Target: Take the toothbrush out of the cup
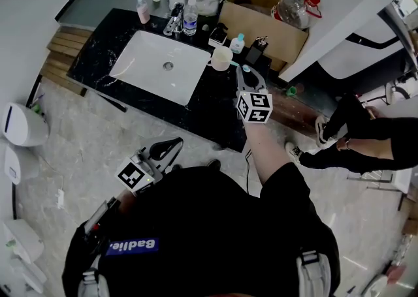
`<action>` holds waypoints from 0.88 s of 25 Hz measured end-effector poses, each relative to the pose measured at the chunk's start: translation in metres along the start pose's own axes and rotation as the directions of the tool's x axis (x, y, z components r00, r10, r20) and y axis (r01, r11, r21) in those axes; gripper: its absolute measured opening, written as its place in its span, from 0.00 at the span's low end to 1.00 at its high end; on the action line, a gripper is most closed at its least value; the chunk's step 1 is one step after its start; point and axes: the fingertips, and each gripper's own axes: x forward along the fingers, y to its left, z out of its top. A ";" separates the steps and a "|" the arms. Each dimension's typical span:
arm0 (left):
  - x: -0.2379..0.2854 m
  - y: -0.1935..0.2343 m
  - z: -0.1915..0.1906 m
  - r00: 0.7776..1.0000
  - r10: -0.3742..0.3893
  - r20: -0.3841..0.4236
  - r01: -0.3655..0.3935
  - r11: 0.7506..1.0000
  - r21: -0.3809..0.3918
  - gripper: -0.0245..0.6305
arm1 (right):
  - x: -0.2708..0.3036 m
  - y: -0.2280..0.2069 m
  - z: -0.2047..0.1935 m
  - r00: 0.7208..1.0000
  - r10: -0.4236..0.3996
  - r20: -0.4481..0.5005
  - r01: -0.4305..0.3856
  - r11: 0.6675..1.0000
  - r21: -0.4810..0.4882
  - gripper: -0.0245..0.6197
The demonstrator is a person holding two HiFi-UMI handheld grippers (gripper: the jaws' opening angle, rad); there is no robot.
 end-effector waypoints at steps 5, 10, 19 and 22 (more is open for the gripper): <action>0.003 -0.006 -0.002 0.999 -0.034 -0.006 0.034 0.999 -0.002 0.05 | -0.024 0.016 0.006 1.000 0.028 0.009 -0.028 1.000 -0.005 0.10; 0.004 -0.010 -0.001 0.998 -0.058 -0.004 0.058 0.998 0.004 0.05 | -0.046 0.036 0.007 0.998 0.062 0.005 -0.062 0.998 0.017 0.10; 0.008 -0.011 0.006 0.995 -0.099 0.019 0.099 0.995 0.002 0.05 | -0.089 0.065 0.003 0.994 0.111 -0.002 -0.111 0.993 0.047 0.10; 0.010 -0.012 0.008 0.994 -0.112 0.019 0.112 0.994 0.002 0.05 | -0.102 0.073 -0.002 0.993 0.116 -0.007 -0.116 0.991 0.065 0.10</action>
